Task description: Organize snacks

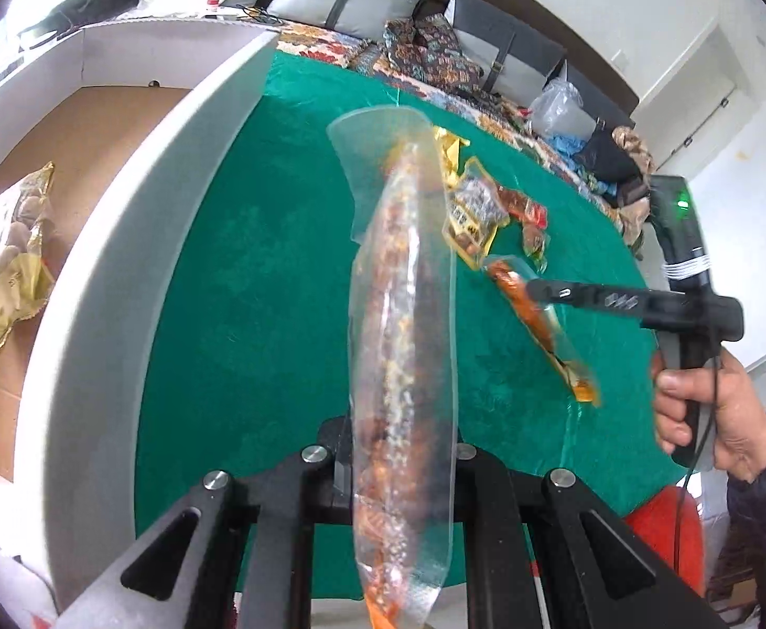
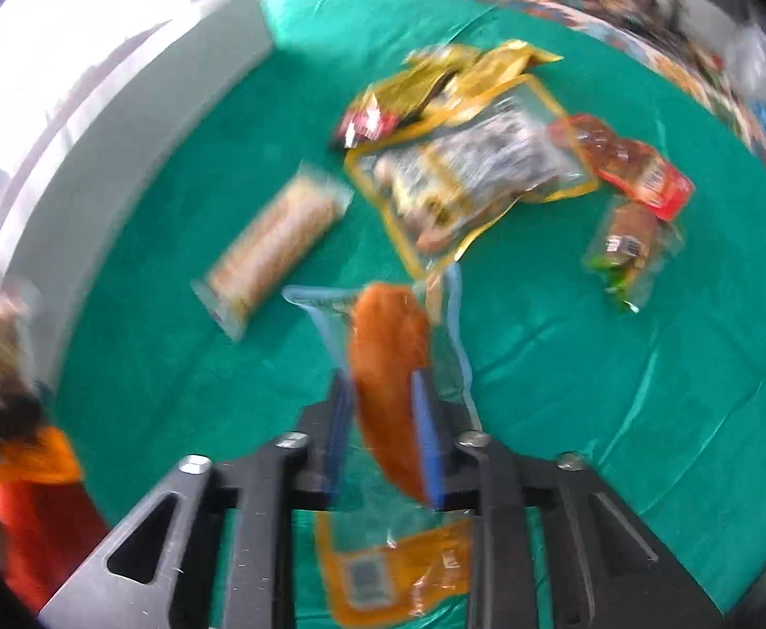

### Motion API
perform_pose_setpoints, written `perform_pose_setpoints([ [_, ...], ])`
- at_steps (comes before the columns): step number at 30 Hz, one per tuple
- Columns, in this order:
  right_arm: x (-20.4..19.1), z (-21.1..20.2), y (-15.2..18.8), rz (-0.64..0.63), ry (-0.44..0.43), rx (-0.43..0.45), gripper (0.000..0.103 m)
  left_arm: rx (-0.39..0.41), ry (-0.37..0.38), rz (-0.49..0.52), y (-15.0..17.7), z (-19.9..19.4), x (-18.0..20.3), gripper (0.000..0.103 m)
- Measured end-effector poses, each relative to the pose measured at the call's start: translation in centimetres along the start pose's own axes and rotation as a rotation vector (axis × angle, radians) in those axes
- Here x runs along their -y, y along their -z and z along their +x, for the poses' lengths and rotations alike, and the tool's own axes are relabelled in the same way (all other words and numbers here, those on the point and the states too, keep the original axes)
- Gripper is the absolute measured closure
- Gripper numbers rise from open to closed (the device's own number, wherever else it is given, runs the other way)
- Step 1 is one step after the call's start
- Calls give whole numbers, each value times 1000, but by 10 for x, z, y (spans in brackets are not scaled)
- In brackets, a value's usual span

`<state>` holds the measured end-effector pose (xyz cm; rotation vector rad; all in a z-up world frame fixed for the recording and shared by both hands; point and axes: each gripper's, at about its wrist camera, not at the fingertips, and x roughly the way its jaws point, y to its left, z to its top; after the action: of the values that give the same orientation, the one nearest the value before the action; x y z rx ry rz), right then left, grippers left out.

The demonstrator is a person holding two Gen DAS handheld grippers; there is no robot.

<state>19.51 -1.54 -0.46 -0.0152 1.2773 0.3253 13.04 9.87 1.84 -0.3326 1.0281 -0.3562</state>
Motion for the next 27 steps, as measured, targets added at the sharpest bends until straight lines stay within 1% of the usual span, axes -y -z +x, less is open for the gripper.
perform_pose_setpoints([
  [1, 8, -8, -1, 57, -42, 22, 98, 8, 6, -4, -1, -3, -1, 90],
  [2, 16, -17, -2, 123, -91, 47, 98, 16, 11, -7, -2, -5, -2, 90],
  [4, 25, -25, -5, 158, -107, 70, 98, 28, 11, -13, -2, -8, -3, 90],
  [6, 31, -25, -5, 196, -122, 75, 98, 37, 16, -22, -2, -11, -6, 90],
  [8, 42, -33, -5, 256, -201, 104, 99, 41, 21, -30, -1, -13, -8, 90],
  [9, 47, -41, -5, 271, -225, 120, 99, 42, 19, -29, -1, -16, -10, 90],
  [11, 58, -53, -4, 274, -226, 134, 99, 42, 15, -29, 0, -16, -12, 90],
  [12, 55, -56, -7, 261, -213, 133, 99, 42, 15, -31, 0, -17, -13, 90],
  [13, 48, -59, -10, 205, -175, 123, 98, 42, 16, -35, 1, -18, -14, 90],
  [14, 39, -65, -10, 137, -137, 107, 92, 43, 17, -38, 3, -19, -15, 90],
  [15, 27, -63, -10, 63, -92, 72, 79, 45, 19, -39, 4, -20, -15, 90],
  [16, 17, -59, -9, 4, -59, 31, 61, 48, 21, -40, 5, -21, -15, 90],
  [17, 10, -57, -5, -39, -40, 10, 21, 50, 23, -41, 5, -22, -15, 90],
  [18, 0, -55, -1, -92, -26, 8, 19, 51, 25, -42, 6, -23, -15, 90],
  [20, -17, -39, 9, -189, -12, -6, 19, 49, 25, -44, 6, -23, -16, 90],
  [22, -24, -8, 17, -221, -2, -84, 19, 45, 27, -45, 7, -23, -16, 90],
  [23, -25, 15, 22, -221, -10, -154, 11, 41, 28, -45, 8, -22, -16, 90],
  [24, -33, 23, 29, -272, -25, -106, 5, 37, 30, -46, 9, -22, -16, 90],
  [25, -43, 31, 35, -344, -25, -54, 3, 32, 32, -46, 10, -21, -16, 90],
  [26, -51, 36, 38, -395, 14, -16, 1, 28, 34, -47, 10, -20, -16, 90],
  [27, -49, 42, 32, -327, 5, -17, 4, 25, 34, -48, 10, -18, -16, 90],
])
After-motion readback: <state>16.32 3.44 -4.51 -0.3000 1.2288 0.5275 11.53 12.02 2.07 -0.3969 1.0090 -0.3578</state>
